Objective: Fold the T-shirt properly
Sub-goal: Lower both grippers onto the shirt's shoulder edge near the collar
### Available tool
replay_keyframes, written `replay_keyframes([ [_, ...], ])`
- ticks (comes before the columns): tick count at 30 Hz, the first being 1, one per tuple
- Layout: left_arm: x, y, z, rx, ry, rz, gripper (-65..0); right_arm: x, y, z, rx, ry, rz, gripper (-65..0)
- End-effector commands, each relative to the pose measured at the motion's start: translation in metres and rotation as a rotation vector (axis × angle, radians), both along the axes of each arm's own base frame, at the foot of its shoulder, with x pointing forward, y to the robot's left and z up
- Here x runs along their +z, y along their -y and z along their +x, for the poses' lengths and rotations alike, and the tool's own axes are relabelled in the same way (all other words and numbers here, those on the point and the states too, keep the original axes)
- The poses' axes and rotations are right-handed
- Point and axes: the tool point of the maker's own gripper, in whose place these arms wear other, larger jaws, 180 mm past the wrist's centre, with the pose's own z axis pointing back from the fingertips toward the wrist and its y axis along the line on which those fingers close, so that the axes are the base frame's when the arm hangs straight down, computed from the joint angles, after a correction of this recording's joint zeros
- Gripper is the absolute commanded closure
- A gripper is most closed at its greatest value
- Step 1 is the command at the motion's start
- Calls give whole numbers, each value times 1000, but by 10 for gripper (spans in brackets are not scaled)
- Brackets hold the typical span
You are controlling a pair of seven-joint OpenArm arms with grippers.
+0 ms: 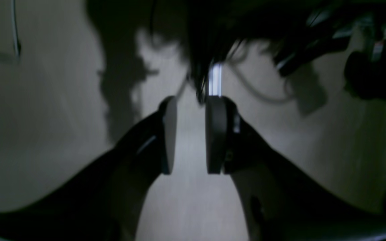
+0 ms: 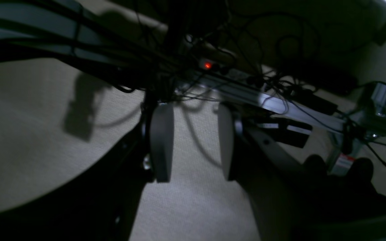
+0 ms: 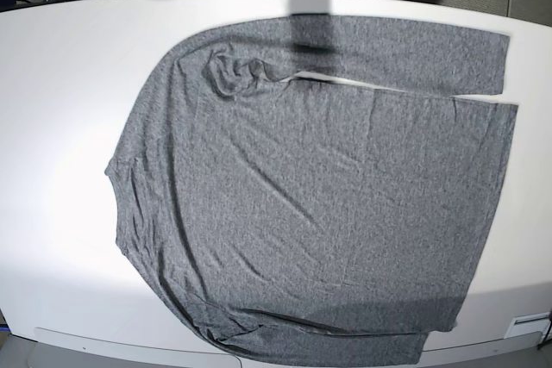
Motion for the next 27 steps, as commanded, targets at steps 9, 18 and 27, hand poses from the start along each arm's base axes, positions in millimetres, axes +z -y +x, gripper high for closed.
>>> replay_keyframes([
  [9,51,-3,71,-48,268,26,-154,29,-30,71,21,229,71,-231],
  [18,75,-26,121,-59,423,113,-154,53,-40,155,-25,487,106,-231],
  [27,111,-26,248,-39,807,123,-154,97,-51,242,-113,774,169,-231],
])
